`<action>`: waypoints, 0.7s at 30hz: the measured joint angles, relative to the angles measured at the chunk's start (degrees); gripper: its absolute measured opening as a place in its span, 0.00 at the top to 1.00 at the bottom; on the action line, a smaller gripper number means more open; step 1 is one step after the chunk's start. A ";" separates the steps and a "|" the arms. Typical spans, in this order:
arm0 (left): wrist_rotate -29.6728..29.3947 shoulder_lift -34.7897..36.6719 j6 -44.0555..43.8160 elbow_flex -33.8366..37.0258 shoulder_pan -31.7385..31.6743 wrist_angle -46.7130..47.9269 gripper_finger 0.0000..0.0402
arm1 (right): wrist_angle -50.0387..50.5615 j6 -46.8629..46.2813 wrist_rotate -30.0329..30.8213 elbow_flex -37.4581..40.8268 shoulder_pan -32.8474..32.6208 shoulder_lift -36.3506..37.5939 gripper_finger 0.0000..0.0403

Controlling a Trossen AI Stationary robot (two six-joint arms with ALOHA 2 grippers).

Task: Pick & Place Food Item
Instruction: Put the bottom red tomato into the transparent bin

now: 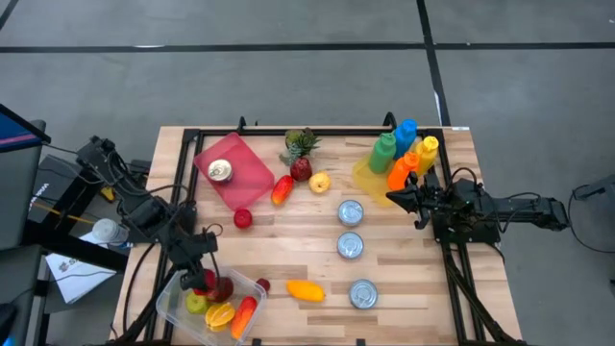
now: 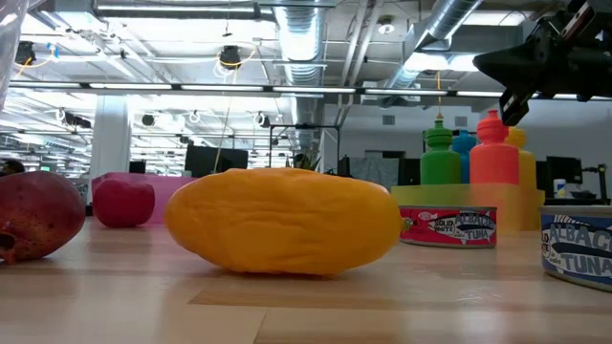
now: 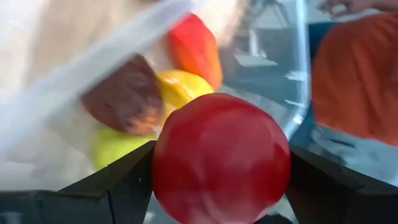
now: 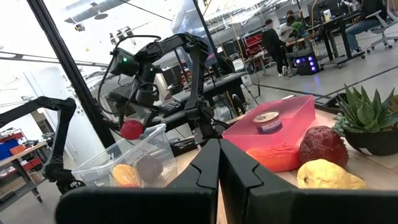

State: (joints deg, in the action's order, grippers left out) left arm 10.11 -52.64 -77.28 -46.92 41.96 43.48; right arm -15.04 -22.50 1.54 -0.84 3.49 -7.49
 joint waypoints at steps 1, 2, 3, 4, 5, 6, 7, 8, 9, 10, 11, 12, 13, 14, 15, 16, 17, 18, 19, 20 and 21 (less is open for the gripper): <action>-1.42 0.00 0.04 0.01 0.57 0.80 0.26 | 0.00 0.00 0.02 0.00 0.00 0.01 1.00; -2.74 0.00 0.06 0.01 1.16 1.49 0.26 | 0.00 0.00 0.02 0.00 0.01 0.01 1.00; -3.85 0.00 0.38 0.01 1.73 1.78 0.26 | 0.01 0.00 0.02 0.00 0.02 0.00 1.00; -4.44 -0.12 0.84 0.01 2.31 1.65 0.26 | 0.01 0.00 0.02 -0.02 0.00 0.00 1.00; -4.90 -0.40 1.65 0.01 2.84 1.43 0.26 | 0.01 0.00 0.02 0.00 0.00 0.02 1.00; -5.15 -0.81 1.87 0.01 3.32 1.42 0.26 | -0.01 0.00 0.02 0.00 0.02 0.00 1.00; -5.15 -1.36 1.95 0.01 3.97 1.54 0.26 | 0.01 0.00 0.02 0.00 0.00 0.00 1.00; -5.17 -1.99 1.99 0.01 4.66 1.45 0.26 | -0.01 0.00 0.02 0.00 0.00 0.00 1.00; -5.21 -2.80 2.01 0.01 5.34 1.10 0.26 | 0.00 0.00 0.02 0.00 0.00 0.01 1.00; -5.19 -3.82 2.01 0.01 6.06 0.45 0.26 | 0.00 0.00 0.02 0.00 0.02 0.00 1.00; -5.18 -4.96 2.06 0.01 6.68 -0.65 0.26 | 0.01 0.00 0.02 0.00 0.00 0.00 1.00; -5.17 -6.15 2.47 0.01 7.32 -2.39 0.26 | 0.01 0.00 0.02 0.00 0.02 0.01 1.00; -5.10 -7.34 3.39 0.03 7.83 -4.58 0.26 | 0.01 0.00 0.02 0.00 0.00 0.00 1.00; -5.05 -8.57 4.56 0.01 8.32 -7.27 0.26 | -0.01 0.00 0.02 0.00 0.00 0.00 1.00; -5.02 -9.75 5.79 0.01 8.65 -9.68 0.26 | -0.01 0.00 0.02 0.00 0.00 0.00 1.00; -5.02 -10.89 7.00 0.01 8.81 -11.78 0.26 | -0.01 0.00 0.02 0.00 0.02 0.00 1.00; -5.00 -11.92 8.00 0.02 8.80 -13.56 0.26 | -0.01 0.00 0.02 0.00 0.02 0.02 1.00; -5.02 -12.83 8.38 0.01 8.78 -14.90 0.26 | -0.01 0.00 0.02 0.00 0.00 0.01 1.00; -5.19 -13.63 8.85 0.01 8.73 -15.51 0.26 | 0.00 0.00 0.02 0.00 0.01 0.01 1.00; -5.51 -14.34 9.10 0.01 8.73 -15.48 0.26 | -0.01 0.00 0.02 0.00 0.00 0.00 1.00; -6.10 -15.08 9.15 0.01 8.73 -15.36 0.26 | 0.00 0.00 0.02 0.00 0.00 0.00 1.00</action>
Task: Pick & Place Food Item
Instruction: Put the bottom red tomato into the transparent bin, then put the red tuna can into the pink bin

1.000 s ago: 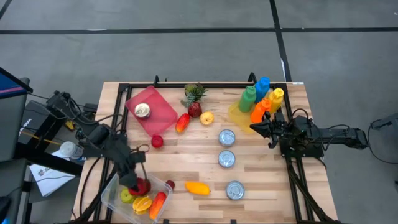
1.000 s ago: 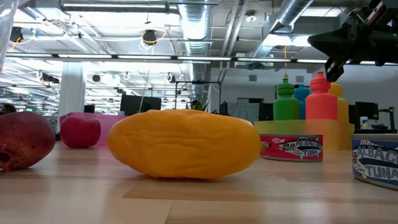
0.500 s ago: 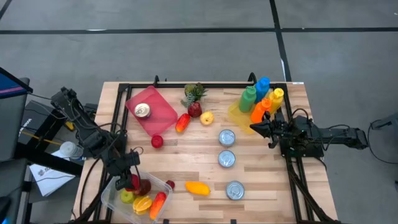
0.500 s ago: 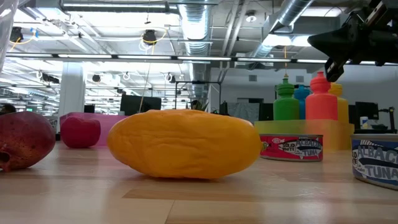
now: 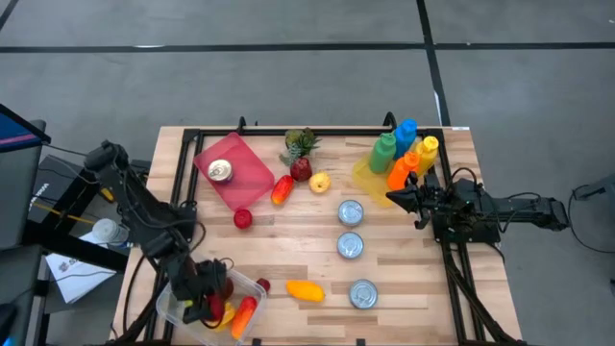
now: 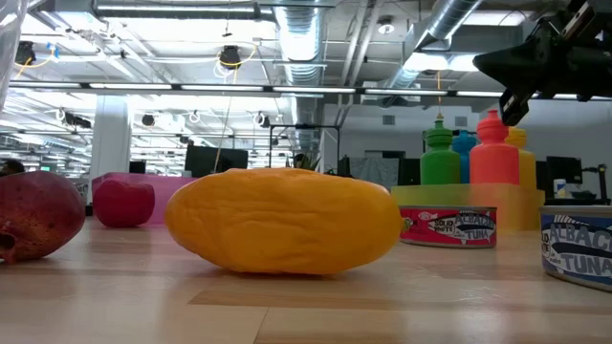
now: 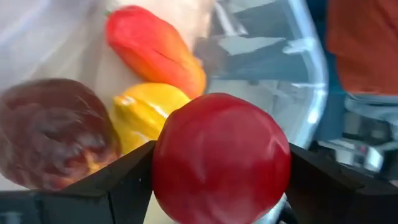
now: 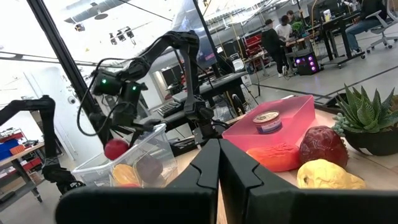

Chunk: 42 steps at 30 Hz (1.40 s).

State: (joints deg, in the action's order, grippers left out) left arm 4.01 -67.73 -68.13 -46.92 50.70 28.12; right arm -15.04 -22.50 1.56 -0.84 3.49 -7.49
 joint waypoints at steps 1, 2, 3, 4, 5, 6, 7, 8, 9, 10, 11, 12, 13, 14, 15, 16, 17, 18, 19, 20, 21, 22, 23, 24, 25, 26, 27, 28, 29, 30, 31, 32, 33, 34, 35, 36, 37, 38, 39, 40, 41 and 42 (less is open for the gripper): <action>-0.96 -0.82 0.09 0.00 0.00 0.04 0.26 | 0.01 0.00 0.00 0.00 0.01 0.02 1.00; -1.97 -1.59 0.48 0.00 0.00 0.09 0.26 | -0.01 0.00 0.00 0.00 0.00 0.01 1.00; -3.09 -2.33 1.41 0.00 0.00 0.24 0.26 | -0.01 0.00 0.00 -0.01 0.01 0.00 1.00; -4.19 -3.10 2.24 0.00 0.00 0.38 0.26 | 0.00 0.00 0.00 0.00 0.00 0.00 1.00; -5.33 -3.82 3.09 0.00 -0.01 0.39 0.26 | 0.00 0.00 0.00 0.00 0.02 0.00 1.00; -6.45 -4.54 3.75 0.00 -0.14 0.35 0.26 | -0.01 0.00 0.00 0.00 0.00 0.00 1.00; -7.22 -5.21 4.51 0.00 -0.33 0.22 0.26 | 0.00 0.00 0.00 0.00 0.02 0.00 1.00; -7.53 -5.82 5.07 0.00 -0.60 -0.14 0.26 | 0.00 0.00 0.00 0.00 0.01 0.00 1.00; -7.65 -6.19 5.17 -0.02 -0.80 -0.30 0.26 | 0.00 0.00 0.00 0.00 0.02 0.00 1.00; -7.65 -6.41 5.13 -0.02 -0.93 -0.29 0.26 | 0.00 0.00 0.00 0.00 0.02 0.00 1.00; -7.65 -6.53 5.06 -0.02 -1.06 -0.39 0.26 | 0.02 0.00 0.00 0.00 0.00 0.00 1.00; -7.67 -6.53 4.85 -0.04 -1.32 -0.46 0.26 | -0.01 0.00 0.00 0.00 0.00 0.00 1.00; -7.64 -6.52 4.64 -0.02 -1.56 -0.51 0.26 | 0.00 0.00 0.00 -0.01 0.02 0.00 1.00; -7.62 -6.44 4.22 -0.02 -1.75 -0.58 0.26 | -0.01 0.00 0.00 0.00 0.00 0.02 1.00; -7.63 -6.28 3.73 -0.01 -1.90 -0.57 0.25 | 0.00 0.00 0.00 0.00 0.02 0.02 1.00; -7.67 -5.96 3.10 0.01 -1.97 -0.50 0.25 | -0.01 0.00 0.00 0.00 0.02 0.01 1.00; -7.67 -5.69 2.34 0.02 -1.99 -0.54 0.24 | -0.01 0.00 0.00 0.00 0.01 0.02 1.00; -7.67 -5.40 1.33 0.02 -2.18 -0.75 0.22 | -0.01 0.00 0.00 0.00 0.00 0.00 1.00; -7.67 -5.10 -0.10 0.02 -2.39 -0.95 0.21 | -0.01 0.00 0.00 0.00 0.02 0.00 1.00; -7.67 -4.75 -1.46 0.02 -2.61 -1.13 0.20 | 0.01 0.00 0.00 0.00 0.00 0.00 1.00; -7.66 -4.29 -2.96 0.02 -2.96 -1.28 0.19 | -0.01 0.00 0.00 0.00 0.02 0.02 1.00; -7.59 -3.68 -4.57 0.02 -3.33 -1.37 0.18 | -0.01 0.00 0.00 0.00 0.00 0.00 1.00; -7.42 -3.01 -6.21 0.02 -3.77 -1.53 0.17 | -0.01 0.00 0.00 0.00 0.00 0.02 1.00; -7.23 -2.36 -7.96 0.02 -4.22 -1.66 0.16 | -0.01 0.00 0.00 0.00 0.00 0.00 1.00; -7.21 -1.68 -9.49 0.02 -4.64 -1.61 0.15 | 0.01 0.00 0.00 0.00 0.02 0.02 1.00; -7.20 -0.97 -10.65 0.02 -5.06 -1.55 0.15 | 0.01 0.00 0.00 0.00 0.00 0.02 1.00; -7.20 -0.32 -11.78 0.02 -5.45 -1.58 0.14 | -0.01 0.00 0.00 0.00 0.00 0.02 1.00; -7.22 0.27 -12.66 0.02 -5.81 -1.58 0.14 | -0.01 0.00 0.00 0.00 0.00 0.00 1.00; -7.17 0.83 -13.60 0.02 -6.25 -1.57 0.13 | -0.01 0.00 0.00 0.00 0.02 0.02 1.00; -7.17 1.29 -14.79 0.02 -6.70 -1.55 0.13 | 0.01 0.00 0.00 0.00 0.00 0.00 1.00; -7.08 1.87 -15.96 0.02 -7.12 -1.57 0.13 | 0.00 0.00 0.00 0.00 0.02 0.02 1.00; -6.37 2.53 -17.71 0.02 -7.59 -1.74 0.13 | -0.01 0.00 0.00 0.00 0.02 0.01 1.00; -4.40 3.28 -20.02 0.04 -8.22 -2.45 0.13 | -0.01 0.00 0.00 0.00 0.00 0.00 1.00; -1.78 4.20 -21.93 0.04 -9.03 -3.71 0.13 | 0.00 0.00 0.00 0.00 0.01 0.02 1.00; 1.32 5.15 -23.32 0.04 -9.97 -5.49 0.14 | -0.01 0.00 0.00 -0.01 0.01 0.02 1.00; 3.44 6.18 -24.08 0.04 -10.96 -7.88 0.14 | -0.01 0.00 0.00 0.00 0.01 0.02 1.00; 4.17 7.30 -24.26 0.04 -11.79 -11.20 0.14 | 0.00 0.00 0.00 0.00 0.01 0.01 1.00; 3.98 8.50 -24.15 0.04 -12.47 -14.80 0.14 | -0.01 0.00 0.00 0.00 0.00 0.02 1.00; 2.80 9.79 -23.52 0.04 -13.21 -18.37 0.15 | 0.00 0.00 0.00 0.00 0.00 0.00 1.00; 0.39 10.93 -22.06 0.03 -14.13 -21.90 0.15 | -0.01 0.00 0.00 0.00 0.00 0.01 1.00; -2.75 11.83 -19.50 0.01 -15.22 -24.87 0.15 | 0.01 0.00 0.00 0.00 0.02 0.02 1.00; -6.90 12.70 -16.07 0.00 -16.53 -27.15 0.16 | -0.01 0.00 0.00 0.00 0.02 0.01 1.00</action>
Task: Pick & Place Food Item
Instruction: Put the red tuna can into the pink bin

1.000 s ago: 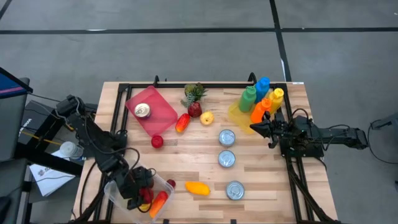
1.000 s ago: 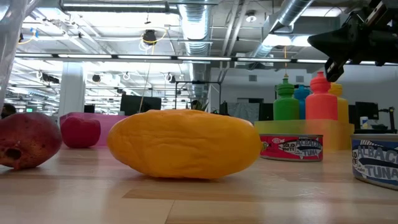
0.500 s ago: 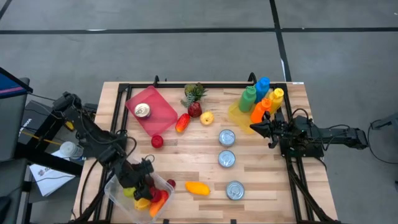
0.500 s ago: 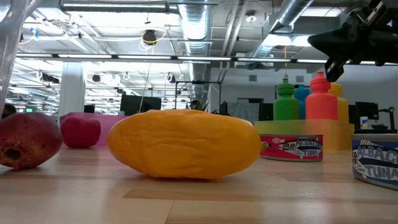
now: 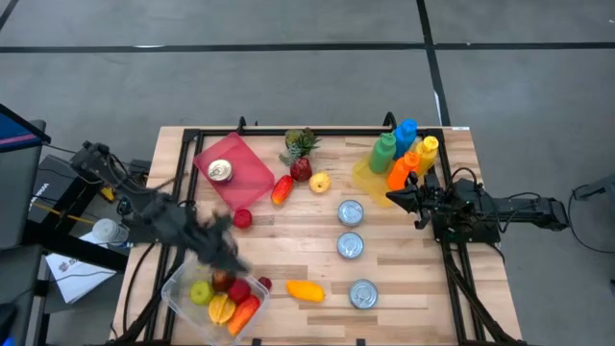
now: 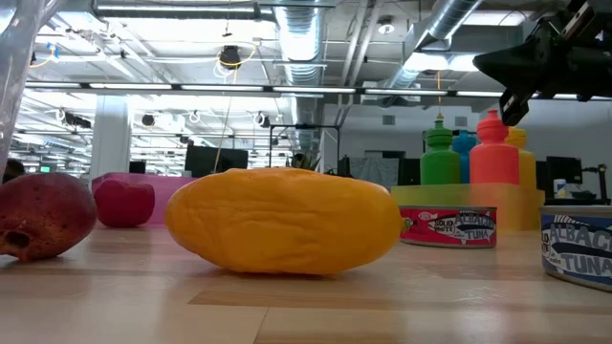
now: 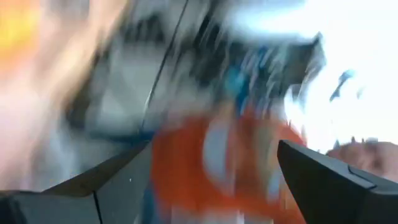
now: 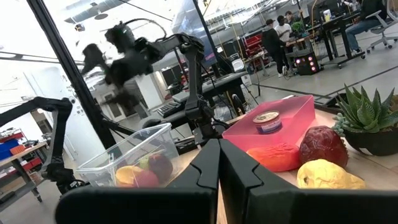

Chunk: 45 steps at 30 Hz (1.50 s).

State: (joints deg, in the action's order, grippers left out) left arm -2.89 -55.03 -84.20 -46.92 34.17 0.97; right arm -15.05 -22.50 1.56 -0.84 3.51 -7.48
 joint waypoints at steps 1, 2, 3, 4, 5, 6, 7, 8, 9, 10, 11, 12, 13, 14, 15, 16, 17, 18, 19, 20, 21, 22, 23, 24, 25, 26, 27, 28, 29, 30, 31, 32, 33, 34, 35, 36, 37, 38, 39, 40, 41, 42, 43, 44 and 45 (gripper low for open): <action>-5.15 0.66 4.02 0.00 -1.26 -1.70 0.16 | 0.00 0.00 0.00 -0.02 -0.02 -0.01 1.00; -10.68 1.06 8.69 0.00 -2.58 -3.69 0.16 | 0.02 0.00 0.00 0.00 -0.02 -0.01 1.00; -16.17 1.20 13.66 0.00 -4.05 -6.00 0.16 | 0.01 0.00 0.00 0.00 -0.01 0.00 1.00; -20.87 1.10 19.43 0.00 -5.49 -8.56 0.16 | 0.00 0.00 0.00 0.00 -0.01 -0.01 1.00; -24.02 0.72 26.15 0.00 -7.19 -11.57 0.16 | 0.01 0.00 0.00 0.00 -0.02 0.00 1.00; -25.44 -0.01 32.28 0.00 -9.05 -15.26 0.16 | 0.00 0.00 0.00 0.00 -0.01 0.01 1.00; -25.83 -1.02 37.44 0.00 -11.18 -19.37 0.16 | 0.00 0.00 0.00 0.00 -0.01 0.00 1.00; -25.86 -2.26 41.81 -0.01 -13.44 -23.35 0.16 | 0.00 0.00 0.00 0.00 -0.01 0.01 1.00; -25.89 -3.86 45.43 -0.30 -15.52 -26.39 0.16 | 0.00 0.00 0.00 0.00 -0.02 -0.01 1.00; -26.09 -5.70 48.50 -1.36 -17.40 -27.41 0.16 | 0.00 0.00 0.00 0.00 0.00 0.00 1.00; -26.10 -7.46 51.70 -2.93 -19.04 -26.66 0.17 | 0.00 0.00 0.00 0.00 0.00 -0.01 1.00; -25.88 -9.29 54.80 -4.89 -20.36 -24.14 0.17 | 0.00 0.00 0.00 0.00 -0.02 0.00 1.00; -25.02 -11.31 57.74 -7.46 -21.53 -20.54 0.17 | 0.00 0.00 0.00 0.00 -0.02 -0.01 1.00; -23.84 -13.38 60.27 -9.98 -22.65 -16.73 0.17 | 0.00 0.00 0.00 0.00 0.00 0.01 1.00; -22.32 -15.90 62.37 -12.71 -23.59 -12.06 0.17 | -0.02 0.00 0.00 0.00 -0.01 0.00 1.00; -20.72 -18.35 64.16 -15.10 -24.47 -7.73 0.17 | -0.01 0.00 0.00 0.00 -0.01 0.01 1.00; -19.20 -21.00 65.79 -17.22 -25.15 -4.31 0.16 | 0.00 0.00 0.00 0.00 -0.02 0.01 1.00; -17.66 -23.74 67.24 -19.28 -25.76 -1.85 0.16 | -0.04 0.00 0.02 0.00 0.00 0.01 1.00; -16.06 -26.12 68.58 -20.81 -26.26 -0.22 0.16 | -0.07 0.00 0.02 0.00 0.00 0.01 1.00; -14.45 -28.34 69.85 -21.92 -26.67 0.80 0.15 | -0.04 0.00 0.00 0.00 -0.02 0.01 1.00; -12.85 -30.71 71.07 -22.71 -27.05 0.59 0.15 | -0.02 0.00 0.02 0.00 0.00 -0.01 1.00; -11.30 -32.75 72.32 -23.01 -27.40 0.07 0.15 | -0.04 0.00 0.00 0.00 0.00 0.01 1.00; -10.05 -34.80 73.41 -22.98 -27.75 0.16 0.14 | -0.07 0.00 0.00 0.00 -0.02 0.00 1.00; -9.40 -37.02 73.85 -22.95 -28.11 -0.22 0.14 | -0.02 0.00 0.01 0.00 -0.01 0.01 1.00; -9.08 -39.11 74.34 -22.94 -28.45 -0.68 0.13 | 0.00 0.00 0.00 0.00 -0.01 -0.01 1.00; -8.99 -41.16 74.77 -22.92 -28.74 -0.92 0.13 | -0.12 0.00 0.01 0.00 -0.01 -0.01 1.00; -9.01 -43.07 75.31 -22.90 -28.95 -1.56 0.12 | -0.17 0.00 0.00 0.00 0.00 0.01 1.00; -8.99 -44.93 76.10 -22.88 -29.08 -2.67 0.12 | -0.10 0.00 0.00 0.00 0.00 0.01 1.00; -8.73 -46.90 76.52 -22.88 -29.10 -4.56 0.12 | -0.07 0.00 0.00 0.00 -0.02 -0.01 1.00; -8.21 -48.68 76.85 -22.88 -29.11 -6.62 0.12 | -0.07 0.00 0.00 0.00 -0.02 0.01 1.00; -7.23 -50.37 77.57 -22.87 -29.13 -8.84 0.12 | -0.07 0.00 0.00 0.00 -0.01 0.01 1.00; -6.04 -52.13 78.15 -22.85 -29.12 -11.84 0.12 | -0.02 0.00 0.01 0.00 0.00 0.00 1.00; -4.86 -53.58 78.64 -22.85 -29.01 -14.71 0.12 | -0.01 0.00 0.00 0.00 -0.01 0.01 1.00; -4.38 -54.87 79.02 -22.85 -28.82 -16.89 0.12 | -0.02 0.00 0.00 0.00 -0.02 0.01 1.00; -4.20 -56.27 79.08 -22.87 -28.64 -19.68 0.12 | -0.02 0.00 0.02 0.00 0.00 0.01 1.00; -4.20 -57.44 79.08 -22.88 -28.52 -21.39 0.12 | -0.02 0.00 0.00 0.00 0.00 -0.01 1.00; -4.20 -58.62 79.08 -22.88 -28.46 -22.73 0.12 | -0.10 0.00 0.00 0.00 -0.02 -0.01 1.00; -4.13 -59.87 79.11 -22.88 -28.45 -24.59 0.12 | -0.12 0.00 0.00 0.00 0.00 0.01 1.00; -4.23 -60.94 79.11 -22.88 -28.41 -25.58 0.12 | -0.06 0.00 0.00 0.00 -0.01 0.01 1.00; -4.30 -61.83 79.10 -22.88 -28.31 -26.73 0.12 | -0.02 0.00 0.01 0.00 -0.01 0.00 1.00; -4.42 -62.69 79.25 -22.88 -28.15 -27.62 0.11 | -0.03 0.00 0.00 0.00 0.00 0.01 1.00; -4.47 -63.54 79.51 -22.88 -28.06 -28.75 0.11 | -0.04 0.00 0.00 0.00 -0.02 0.01 1.00; -4.63 -64.18 79.56 -22.88 -27.91 -29.43 0.11 | -0.02 0.00 0.00 0.00 0.00 0.01 1.00; -4.66 -64.69 79.56 -22.88 -27.74 -29.45 0.11 | -0.02 0.00 0.00 0.00 -0.02 -0.01 1.00; -4.62 -65.07 79.52 -22.88 -27.48 -29.57 0.10 | -0.02 0.00 0.02 -0.02 0.00 0.01 1.00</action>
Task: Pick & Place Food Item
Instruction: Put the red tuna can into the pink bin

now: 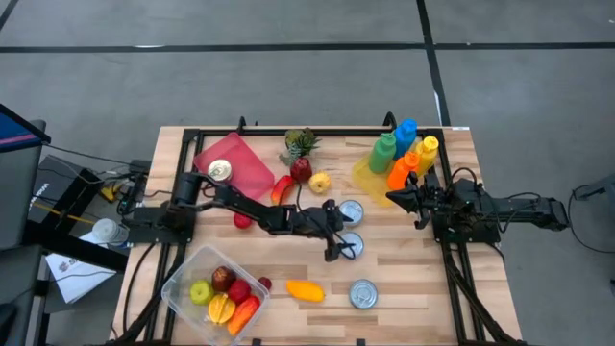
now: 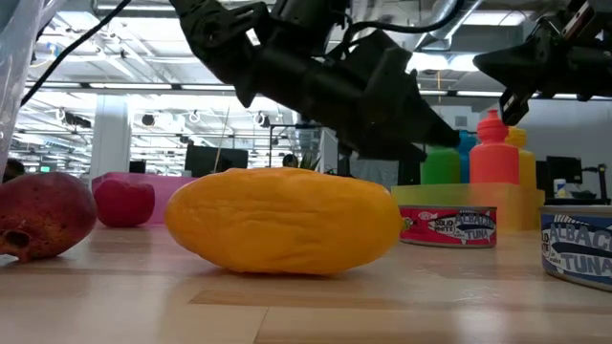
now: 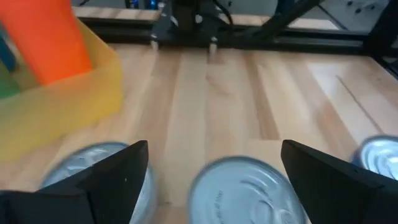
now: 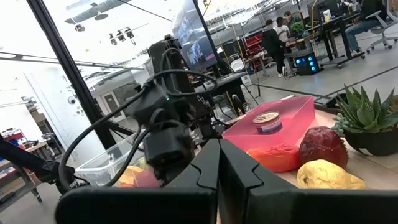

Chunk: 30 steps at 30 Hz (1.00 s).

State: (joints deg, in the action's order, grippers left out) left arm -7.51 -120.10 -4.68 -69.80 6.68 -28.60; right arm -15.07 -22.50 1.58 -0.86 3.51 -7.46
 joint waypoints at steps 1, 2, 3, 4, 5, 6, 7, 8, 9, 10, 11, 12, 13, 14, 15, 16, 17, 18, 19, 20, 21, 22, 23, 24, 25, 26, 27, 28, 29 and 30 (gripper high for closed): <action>0.04 -0.26 0.00 0.00 0.24 -0.02 0.10 | 0.02 0.00 -0.02 0.02 0.00 0.00 1.00; 0.04 -0.55 0.00 0.00 0.44 -0.28 0.10 | 0.02 0.00 -0.02 0.02 0.00 -0.02 1.00; 0.05 -0.73 0.00 0.00 0.70 -0.22 0.10 | 0.00 0.00 -0.02 0.02 -0.02 0.00 1.00; 0.07 -0.90 0.00 -0.15 1.04 0.35 0.10 | 0.02 0.00 -0.02 0.01 -0.02 -0.01 1.00; 0.04 -1.40 0.01 -0.75 1.42 1.36 0.10 | 0.02 0.00 -0.02 0.02 0.00 0.00 1.00; 0.07 -1.95 0.27 -1.59 1.80 2.73 0.11 | 0.02 0.00 -0.02 0.02 0.00 0.00 1.00; 0.05 -2.33 0.89 -2.20 2.16 4.91 0.11 | 0.02 0.00 -0.02 0.02 -0.02 0.00 1.00; 0.02 -3.15 1.39 -3.21 2.57 6.50 0.11 | 0.02 0.00 -0.02 0.02 0.00 0.00 1.00; 0.07 -4.14 1.70 -4.47 2.89 7.26 0.11 | 0.02 0.00 -0.02 0.02 0.00 -0.01 1.00; 0.09 -4.99 1.72 -5.35 3.11 7.99 0.11 | -0.07 0.00 -0.02 0.02 0.00 0.00 1.00; 0.09 -5.82 1.70 -6.30 3.33 8.15 0.10 | -0.15 0.00 -0.02 0.02 0.00 0.00 1.00; 0.11 -6.75 1.69 -7.28 3.48 8.07 0.10 | -0.11 0.00 -0.02 0.02 0.00 0.00 1.00; -0.02 -7.59 1.70 -8.22 3.53 7.91 0.10 | -0.11 0.00 -0.02 0.02 0.00 -0.02 1.00; -0.19 -8.11 1.57 -8.80 3.54 8.29 0.10 | -0.15 0.00 -0.02 0.02 0.00 -0.02 1.00; -0.73 -8.54 1.39 -9.38 3.54 9.14 0.10 | -0.16 0.00 -0.02 0.01 -0.01 0.00 1.00; -1.07 -8.87 1.20 -9.95 3.46 9.72 0.10 | -0.05 0.00 -0.02 0.02 0.00 -0.01 1.00; -1.30 -8.98 1.20 -10.25 3.38 10.69 0.10 | 0.05 0.00 -0.02 0.02 -0.01 -0.02 1.00; -1.62 -8.98 1.18 -10.27 3.28 11.30 0.10 | 0.03 0.00 -0.02 0.01 -0.01 -0.01 1.00; -1.67 -8.90 1.21 -10.27 3.20 12.15 0.10 | 0.03 0.00 -0.02 0.02 0.00 0.00 1.00; -1.73 -8.77 1.22 -10.40 3.18 13.25 0.10 | 0.02 0.00 -0.02 0.00 0.00 -0.02 1.00; -1.92 -8.63 1.22 -10.48 3.13 14.64 0.10 | 0.02 0.00 -0.02 0.02 0.00 -0.02 1.00; -2.12 -8.46 1.27 -10.52 3.00 15.99 0.11 | 0.02 0.00 -0.02 0.02 -0.02 -0.01 1.00; -2.16 -8.14 1.24 -10.60 3.04 18.04 0.11 | 0.02 0.00 -0.02 0.02 0.00 -0.02 1.00; -2.20 -7.88 1.04 -10.64 3.22 20.09 0.12 | 0.01 0.00 -0.02 0.02 0.00 -0.02 1.00; -2.41 -7.75 0.60 -10.70 3.41 22.16 0.12 | -0.01 0.00 -0.02 0.02 -0.01 0.00 1.00; -2.61 -7.45 0.05 -10.81 3.58 23.78 0.13 | 0.03 0.00 -0.02 0.02 0.00 -0.01 1.00; -2.70 -6.88 -0.49 -10.78 3.85 26.18 0.14 | 0.02 0.00 -0.02 0.02 0.00 -0.02 1.00; -2.91 -6.71 -1.31 -10.70 4.18 28.48 0.15 | -0.04 0.00 -0.02 0.02 -0.02 0.00 1.00; -3.46 -5.74 -1.98 -10.60 4.61 30.26 0.15 | -0.01 0.00 -0.02 0.02 -0.01 0.00 1.00; -4.48 -4.99 -2.63 -10.43 5.14 32.04 0.16 | 0.02 0.00 -0.02 0.02 0.00 -0.02 1.00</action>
State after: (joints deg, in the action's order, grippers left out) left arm -11.99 -125.08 -7.31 -80.23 11.82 3.44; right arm -15.06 -22.50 1.56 -0.84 3.51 -7.49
